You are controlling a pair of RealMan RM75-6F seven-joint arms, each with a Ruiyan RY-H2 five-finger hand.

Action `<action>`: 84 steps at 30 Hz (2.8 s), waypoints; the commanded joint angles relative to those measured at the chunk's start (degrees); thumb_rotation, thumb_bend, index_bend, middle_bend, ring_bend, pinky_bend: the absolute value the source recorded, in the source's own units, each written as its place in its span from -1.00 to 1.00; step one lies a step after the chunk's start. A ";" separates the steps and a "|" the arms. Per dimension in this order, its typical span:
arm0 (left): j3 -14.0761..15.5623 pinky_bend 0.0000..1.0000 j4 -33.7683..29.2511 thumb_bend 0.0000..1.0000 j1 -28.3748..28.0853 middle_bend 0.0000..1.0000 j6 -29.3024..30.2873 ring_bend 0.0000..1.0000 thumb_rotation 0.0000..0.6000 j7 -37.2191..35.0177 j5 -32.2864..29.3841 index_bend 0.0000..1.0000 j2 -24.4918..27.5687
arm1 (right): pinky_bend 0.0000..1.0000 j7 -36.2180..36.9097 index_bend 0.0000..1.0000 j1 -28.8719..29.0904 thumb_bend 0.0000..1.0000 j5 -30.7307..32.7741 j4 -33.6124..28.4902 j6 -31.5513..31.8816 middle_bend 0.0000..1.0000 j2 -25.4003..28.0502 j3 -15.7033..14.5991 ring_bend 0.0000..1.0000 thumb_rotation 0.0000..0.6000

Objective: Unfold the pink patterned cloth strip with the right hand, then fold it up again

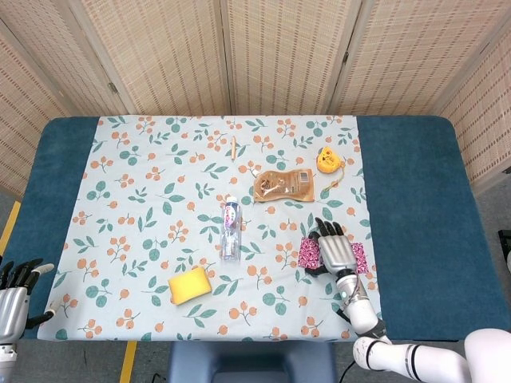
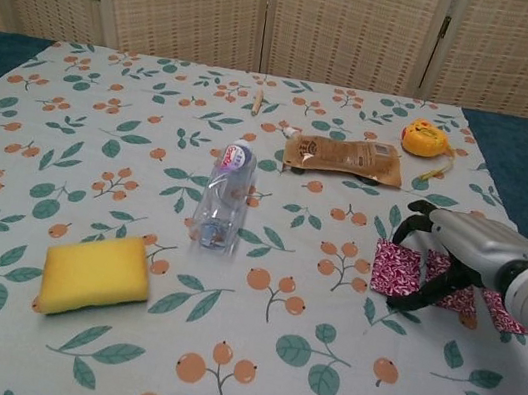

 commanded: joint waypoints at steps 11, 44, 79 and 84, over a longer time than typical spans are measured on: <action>0.02 -1.00 -0.39 -0.34 0.29 -0.63 0.17 -0.70 1.00 0.40 -0.21 -0.43 0.27 | -1.00 4.60 -0.42 -1.51 -0.66 -5.64 -6.98 -0.34 -0.92 8.23 -1.14 -1.00 0.81; 0.35 -1.00 -5.76 -0.34 0.82 -0.63 1.56 -0.70 1.00 5.41 0.46 -0.43 1.49 | -1.00 28.45 -0.42 -6.15 -0.66 -25.37 5.56 -6.81 -0.92 17.87 -8.11 -1.00 0.77; 0.45 -1.00 -6.10 -0.34 1.26 -0.63 1.80 -0.70 1.00 5.35 0.58 -0.43 1.82 | -1.00 33.79 -0.56 -7.00 -0.66 -27.28 8.71 -8.34 -0.94 16.59 -7.10 -1.00 0.76; 0.45 -1.00 -6.11 -0.34 1.24 -0.63 1.85 -0.70 1.00 5.16 0.75 -0.43 1.88 | -1.00 32.97 -0.56 -6.85 -0.66 -25.61 4.61 -9.03 -0.95 17.99 -6.31 -1.00 0.77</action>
